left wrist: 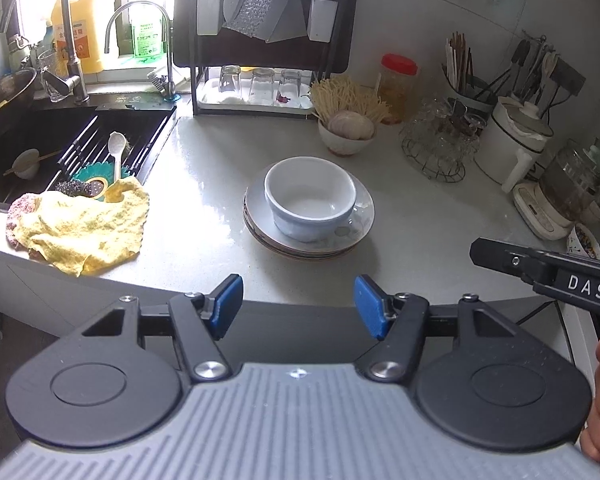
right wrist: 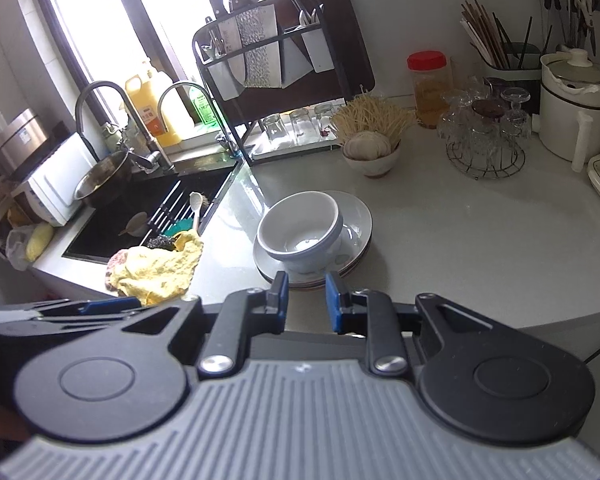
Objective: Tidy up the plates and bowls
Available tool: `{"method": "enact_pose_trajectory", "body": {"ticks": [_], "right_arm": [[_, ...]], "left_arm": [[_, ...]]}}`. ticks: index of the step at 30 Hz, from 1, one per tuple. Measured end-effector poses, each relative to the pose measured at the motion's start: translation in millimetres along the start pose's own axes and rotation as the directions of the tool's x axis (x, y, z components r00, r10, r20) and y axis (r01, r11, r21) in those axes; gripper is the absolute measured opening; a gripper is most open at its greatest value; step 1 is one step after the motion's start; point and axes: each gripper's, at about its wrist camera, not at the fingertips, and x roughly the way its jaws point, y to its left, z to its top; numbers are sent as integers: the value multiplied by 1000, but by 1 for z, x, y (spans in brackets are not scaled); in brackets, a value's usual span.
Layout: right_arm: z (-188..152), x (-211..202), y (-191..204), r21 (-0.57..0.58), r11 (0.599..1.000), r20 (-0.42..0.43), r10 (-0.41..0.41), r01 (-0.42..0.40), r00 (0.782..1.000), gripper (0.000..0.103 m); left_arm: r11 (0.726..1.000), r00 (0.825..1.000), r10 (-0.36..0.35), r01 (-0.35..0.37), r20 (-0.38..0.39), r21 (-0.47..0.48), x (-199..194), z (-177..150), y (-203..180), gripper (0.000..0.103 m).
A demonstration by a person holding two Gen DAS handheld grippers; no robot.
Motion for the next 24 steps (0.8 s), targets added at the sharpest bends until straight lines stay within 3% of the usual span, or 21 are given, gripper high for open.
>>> {"method": "enact_pose_trajectory", "body": {"ticks": [6, 13, 18, 20, 22, 24], "right_arm": [[-6, -3, 4, -29, 999, 7, -14, 14, 1000, 24], [-12, -4, 10, -45, 998, -1, -37, 37, 999, 25], [-10, -6, 10, -55, 996, 13, -72, 73, 997, 25], [-9, -6, 8, -52, 995, 19, -83, 84, 996, 54], [-8, -7, 7, -52, 994, 31, -94, 96, 995, 62], [-8, -7, 6, -55, 993, 31, -108, 109, 994, 63]], "left_arm": [[998, 997, 57, -58, 47, 28, -13, -3, 2, 70], [999, 998, 39, -39, 44, 4, -18, -7, 8, 71], [999, 998, 39, -40, 56, 7, -20, -6, 6, 85], [999, 997, 40, -41, 63, 11, -21, -6, 5, 91], [999, 997, 41, -41, 59, 9, -20, -5, 5, 95], [999, 997, 49, -50, 59, 8, -20, -5, 5, 96]]}}
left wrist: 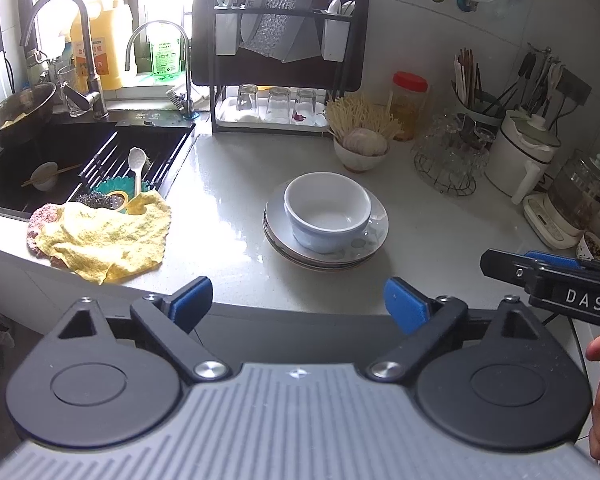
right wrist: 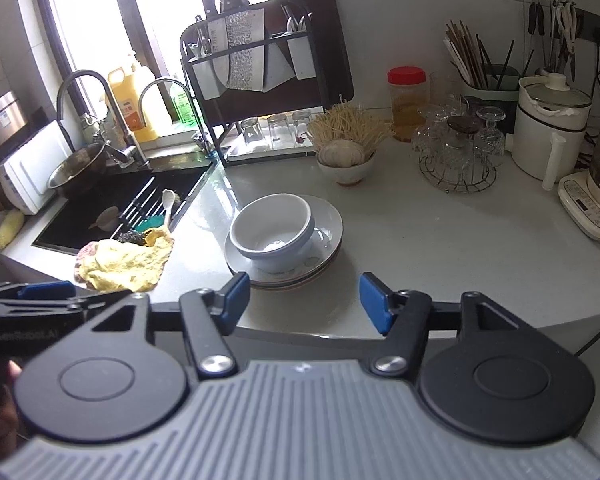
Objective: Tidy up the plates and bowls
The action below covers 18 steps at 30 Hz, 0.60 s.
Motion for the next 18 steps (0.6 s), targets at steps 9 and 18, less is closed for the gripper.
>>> {"method": "enact_pose_trajectory", "body": {"ticks": [9, 18], "right_arm": [[1, -2, -6, -1, 999, 15, -46, 46, 999, 89], [-3, -3, -10, -15, 997, 24, -76, 76, 997, 89]], "left_arm": [[1000, 1000, 27, -27, 2, -8, -2, 2, -2, 98], [999, 999, 40, -40, 5, 10, -4, 1, -9, 98]]}}
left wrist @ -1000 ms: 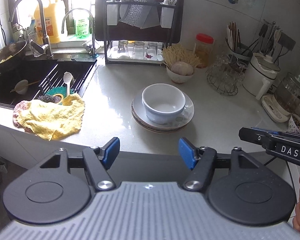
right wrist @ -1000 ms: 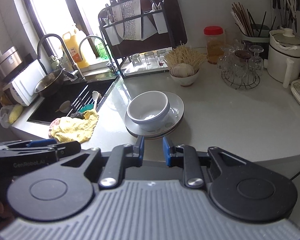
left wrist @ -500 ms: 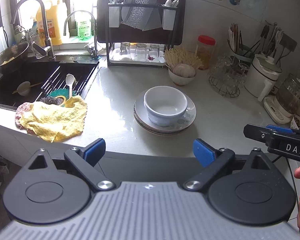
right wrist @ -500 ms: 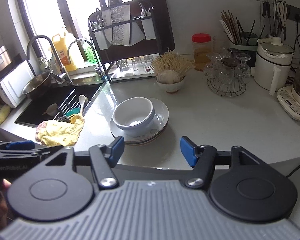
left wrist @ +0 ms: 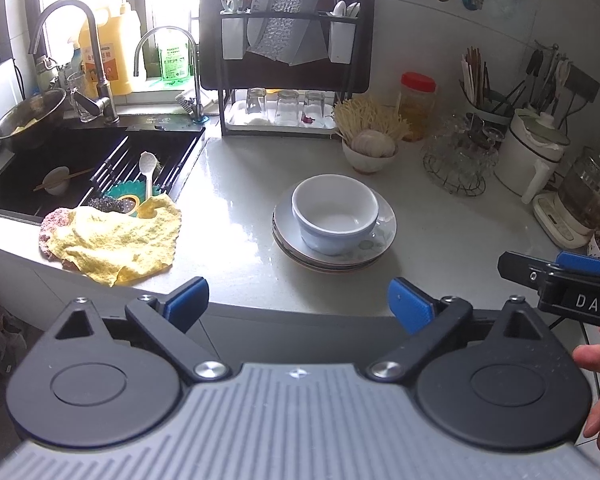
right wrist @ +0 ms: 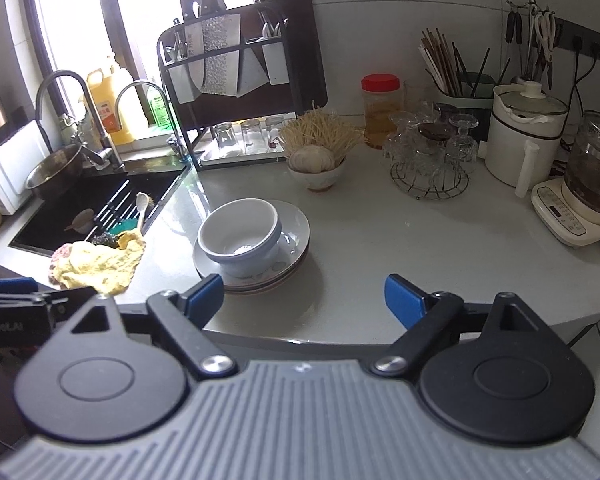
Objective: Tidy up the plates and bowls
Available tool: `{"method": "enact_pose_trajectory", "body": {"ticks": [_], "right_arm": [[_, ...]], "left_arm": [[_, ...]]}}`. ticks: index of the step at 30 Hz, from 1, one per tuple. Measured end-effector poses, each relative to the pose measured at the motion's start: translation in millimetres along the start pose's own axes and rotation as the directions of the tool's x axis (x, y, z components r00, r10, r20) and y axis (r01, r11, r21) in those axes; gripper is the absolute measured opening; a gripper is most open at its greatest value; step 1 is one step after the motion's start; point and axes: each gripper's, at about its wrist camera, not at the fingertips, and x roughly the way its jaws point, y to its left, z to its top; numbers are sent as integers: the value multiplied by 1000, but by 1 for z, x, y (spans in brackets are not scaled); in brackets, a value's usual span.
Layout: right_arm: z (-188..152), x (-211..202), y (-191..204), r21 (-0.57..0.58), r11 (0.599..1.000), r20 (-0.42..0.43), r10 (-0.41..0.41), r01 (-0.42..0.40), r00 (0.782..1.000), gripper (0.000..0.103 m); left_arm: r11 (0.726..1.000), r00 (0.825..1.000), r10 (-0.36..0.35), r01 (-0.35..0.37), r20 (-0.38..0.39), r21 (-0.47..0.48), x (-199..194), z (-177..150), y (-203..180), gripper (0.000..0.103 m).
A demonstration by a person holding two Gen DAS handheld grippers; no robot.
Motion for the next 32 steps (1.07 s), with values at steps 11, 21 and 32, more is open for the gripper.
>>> {"method": "enact_pose_trajectory", "body": {"ticks": [11, 21, 32], "right_arm": [[-8, 3, 8, -29, 1000, 20, 10, -10, 1000, 89], [-10, 4, 11, -57, 998, 10, 18, -18, 1000, 89], [-10, 4, 16, -70, 998, 14, 7, -6, 1000, 89]], "left_arm": [[1000, 1000, 4, -5, 20, 28, 6, -5, 1, 99], [1000, 1000, 4, -4, 19, 14, 11, -9, 1, 99], [1000, 1000, 10, -10, 13, 10, 14, -9, 2, 99]]}}
